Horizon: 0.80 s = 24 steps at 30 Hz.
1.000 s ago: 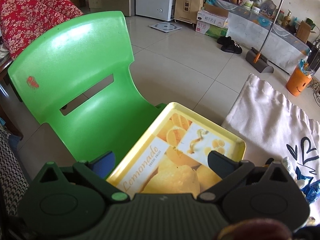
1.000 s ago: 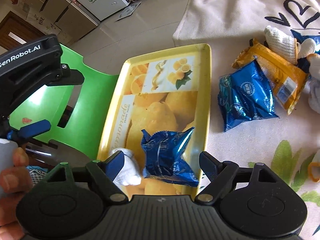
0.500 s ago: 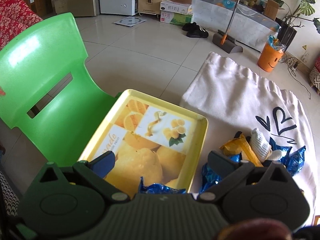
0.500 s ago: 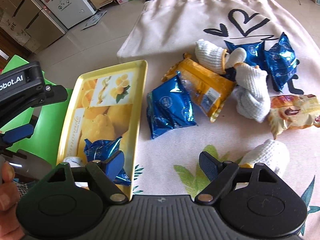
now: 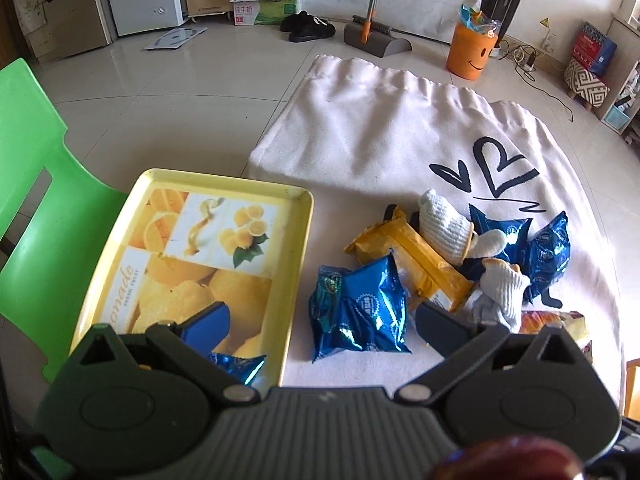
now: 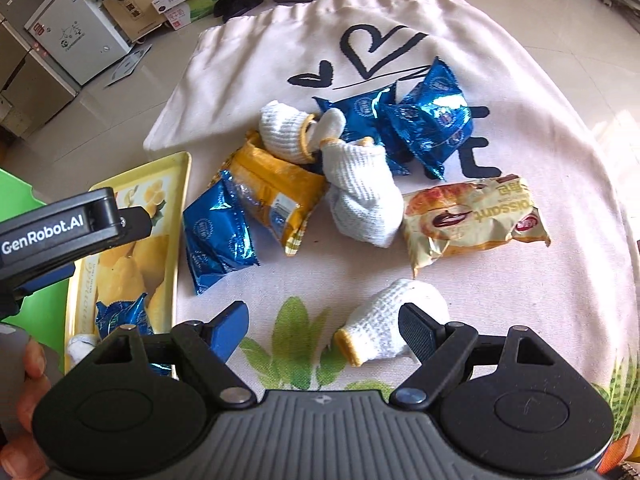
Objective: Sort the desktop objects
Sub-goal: 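Move both open grippers back over the remaining pile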
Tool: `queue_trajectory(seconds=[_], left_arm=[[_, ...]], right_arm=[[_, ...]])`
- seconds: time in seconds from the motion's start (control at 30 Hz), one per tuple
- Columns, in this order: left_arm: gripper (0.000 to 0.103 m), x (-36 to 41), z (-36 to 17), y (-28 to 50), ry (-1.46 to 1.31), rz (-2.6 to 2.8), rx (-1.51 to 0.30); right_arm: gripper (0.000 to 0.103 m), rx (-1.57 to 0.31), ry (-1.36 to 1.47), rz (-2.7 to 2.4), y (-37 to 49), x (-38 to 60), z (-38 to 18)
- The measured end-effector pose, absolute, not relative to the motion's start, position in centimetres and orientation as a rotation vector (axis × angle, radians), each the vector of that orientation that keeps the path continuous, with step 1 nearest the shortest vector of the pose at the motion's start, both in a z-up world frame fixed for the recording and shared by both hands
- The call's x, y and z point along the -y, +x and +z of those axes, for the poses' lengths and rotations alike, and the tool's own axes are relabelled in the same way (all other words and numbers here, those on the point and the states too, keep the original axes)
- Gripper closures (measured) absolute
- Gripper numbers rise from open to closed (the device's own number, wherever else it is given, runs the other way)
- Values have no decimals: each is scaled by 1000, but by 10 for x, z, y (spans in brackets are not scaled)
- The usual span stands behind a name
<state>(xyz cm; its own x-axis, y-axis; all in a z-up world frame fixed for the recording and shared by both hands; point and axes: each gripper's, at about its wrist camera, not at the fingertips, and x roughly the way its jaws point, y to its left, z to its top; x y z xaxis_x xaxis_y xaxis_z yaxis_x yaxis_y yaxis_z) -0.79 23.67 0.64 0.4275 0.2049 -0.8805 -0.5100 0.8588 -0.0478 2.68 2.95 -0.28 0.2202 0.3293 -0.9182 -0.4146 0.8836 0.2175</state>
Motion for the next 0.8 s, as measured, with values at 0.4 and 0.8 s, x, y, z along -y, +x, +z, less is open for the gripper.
queue_trajectory(seconds=[0.4, 0.8], left_arm=[[1, -221, -44, 41, -181, 380, -1120], [1, -189, -74, 60, -143, 300, -1173]], right_arm=[[20, -1244, -5, 502, 42, -1, 6], [20, -1254, 72, 459, 61, 28, 6]])
